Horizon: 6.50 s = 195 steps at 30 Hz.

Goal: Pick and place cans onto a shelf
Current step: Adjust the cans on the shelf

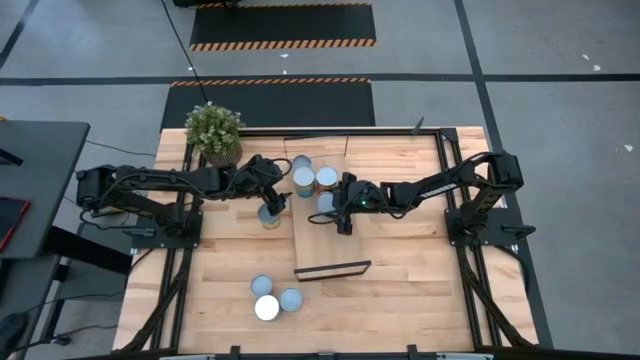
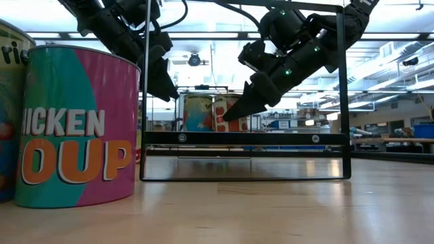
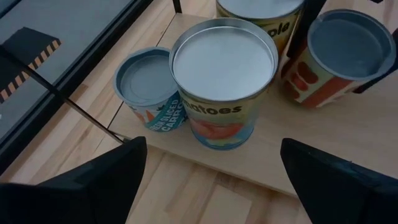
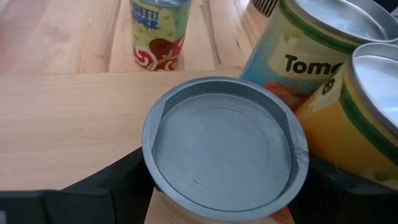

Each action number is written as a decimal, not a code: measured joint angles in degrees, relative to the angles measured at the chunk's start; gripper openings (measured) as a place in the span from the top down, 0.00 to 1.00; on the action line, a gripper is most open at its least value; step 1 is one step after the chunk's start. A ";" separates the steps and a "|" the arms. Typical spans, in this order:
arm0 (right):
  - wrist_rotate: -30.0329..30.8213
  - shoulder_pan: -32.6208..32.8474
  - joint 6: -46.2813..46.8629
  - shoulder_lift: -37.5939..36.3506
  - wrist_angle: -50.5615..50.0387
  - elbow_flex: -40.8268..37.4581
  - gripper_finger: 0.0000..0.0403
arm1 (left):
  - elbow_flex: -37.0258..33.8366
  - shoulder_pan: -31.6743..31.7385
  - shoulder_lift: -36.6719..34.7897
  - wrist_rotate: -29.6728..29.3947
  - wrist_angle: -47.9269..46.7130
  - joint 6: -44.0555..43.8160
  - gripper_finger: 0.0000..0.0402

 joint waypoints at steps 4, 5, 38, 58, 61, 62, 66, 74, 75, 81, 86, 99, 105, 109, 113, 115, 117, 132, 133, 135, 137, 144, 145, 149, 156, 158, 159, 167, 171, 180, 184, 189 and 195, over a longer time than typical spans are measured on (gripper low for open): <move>-1.33 -1.72 -1.77 0.00 -0.16 0.00 0.25 | 0.00 0.00 0.00 0.00 -0.22 0.00 0.06; -2.60 -2.41 -2.00 0.00 -0.18 0.00 0.25 | 0.00 0.00 0.00 0.02 -0.24 0.00 0.06; -11.54 -6.48 4.40 -0.14 -4.28 0.09 0.23 | 0.04 0.00 -0.02 0.02 -4.96 -0.04 0.06; -9.53 -5.59 4.49 -7.71 -12.82 0.00 0.12 | 0.04 0.00 -0.02 0.04 -4.83 -1.55 0.06; -6.41 -5.17 2.57 -8.26 -13.07 0.00 0.12 | 0.04 0.00 -0.02 0.04 -4.81 -1.55 0.06; -5.16 -5.06 1.90 -8.26 -13.11 0.00 0.12 | 0.04 0.00 -0.02 0.04 -4.73 -1.55 0.06; -2.17 -4.99 1.44 -8.00 -13.38 0.00 0.12 | 0.04 0.00 -0.02 0.04 -4.36 -1.54 0.06; -2.31 -4.49 -0.07 -11.40 -12.99 0.00 0.12 | 0.04 -0.01 -0.02 0.86 -4.37 -1.53 0.06; -2.04 -4.55 -0.14 -12.09 -12.97 0.00 0.12 | 0.04 -0.02 -0.02 0.90 -4.37 -1.53 0.06; -1.81 -3.66 -2.79 -12.96 -12.87 0.00 0.12 | 0.04 -0.02 -0.02 0.94 -4.35 -1.53 0.06; 5.76 1.30 -8.14 -9.29 -9.68 0.00 0.13 | 0.02 0.00 -0.02 0.94 -2.71 -1.47 0.06; 20.30 5.24 -21.03 -5.85 -5.70 0.02 0.13 | 0.02 0.00 -0.02 0.92 -2.51 -1.32 0.06; 20.15 3.00 -22.95 -5.60 -5.56 0.00 0.13 | 0.02 0.00 -0.02 1.01 -2.51 -1.33 0.06; 20.11 2.19 -23.64 -5.62 -4.32 0.00 0.13 | 0.02 0.00 -0.02 1.01 -2.53 -1.33 0.06; 20.27 1.82 -24.05 -5.62 -3.45 0.00 0.13 | 0.02 0.00 -0.02 1.03 -2.53 -1.44 0.06; 20.75 1.81 -24.63 -5.62 -3.15 0.00 0.13 | 0.02 0.00 -0.02 1.03 -2.54 -1.44 0.06; 21.39 1.81 -25.09 -5.62 -3.09 0.00 0.13 | 0.02 0.00 -0.02 1.03 -2.54 -1.44 0.06; 18.28 -0.50 -16.68 -7.41 0.94 0.07 0.13 | 0.00 -0.60 -0.02 1.07 -2.77 -1.47 0.06; 17.40 -1.36 -14.73 -7.41 0.82 0.07 0.13 | 0.00 -0.76 -0.02 1.07 -2.75 -1.48 0.06; 16.82 -2.83 -11.24 -7.41 0.52 0.07 0.12 | 0.00 -0.94 -0.02 1.07 -2.60 -1.46 0.06; 16.44 -4.24 -7.87 -7.42 0.32 0.07 0.11 | 0.00 -1.22 -0.02 1.09 -2.60 -1.49 0.06; 5.01 -10.48 2.72 -7.63 0.37 -0.57 0.05 | 0.00 -1.27 -0.02 1.08 -3.08 -1.49 0.06; 5.01 -11.02 3.07 -7.63 0.32 -0.99 0.04 | 0.00 -1.27 -0.02 1.09 -3.08 -1.48 0.06; 3.33 -12.46 3.57 -7.63 3.28 -3.36 0.02 | 0.00 -1.25 -0.02 1.07 -3.15 -1.45 0.06; -5.86 -15.91 4.50 -7.63 6.27 -4.11 0.01 | 0.00 -1.25 -0.02 1.07 -2.45 -0.85 0.06; -7.19 -16.77 4.91 -7.63 7.21 -4.11 0.01 | 0.00 -1.25 -0.02 1.06 -2.38 -0.85 0.06; -7.46 -17.16 5.10 -7.63 7.25 -4.11 0.01 | 0.00 -1.25 -0.02 1.05 -2.38 -0.85 0.06; -10.08 -18.00 6.35 -7.54 9.02 -4.11 0.01 | 0.00 -1.22 -0.02 1.07 -2.36 -0.87 0.06; -10.25 -18.43 7.24 -7.52 9.05 -4.11 0.01 | 0.00 -1.22 -0.02 1.07 -2.34 -0.87 0.06; -11.61 -18.82 7.48 -7.50 11.00 -4.11 0.01 | 0.00 -1.22 -0.02 1.07 -2.30 -0.87 0.06; -11.87 -18.80 7.73 -6.23 13.11 -4.04 0.01 | 0.00 -1.25 -0.02 1.05 -1.80 -0.18 0.06; -11.59 -18.30 8.33 -1.32 16.01 -4.08 0.01 | 0.00 -1.22 -0.02 1.03 -1.08 0.02 0.06; -12.05 -18.36 6.84 3.24 16.70 -0.35 0.01 | 0.00 -1.22 -0.02 1.03 -1.03 0.13 0.06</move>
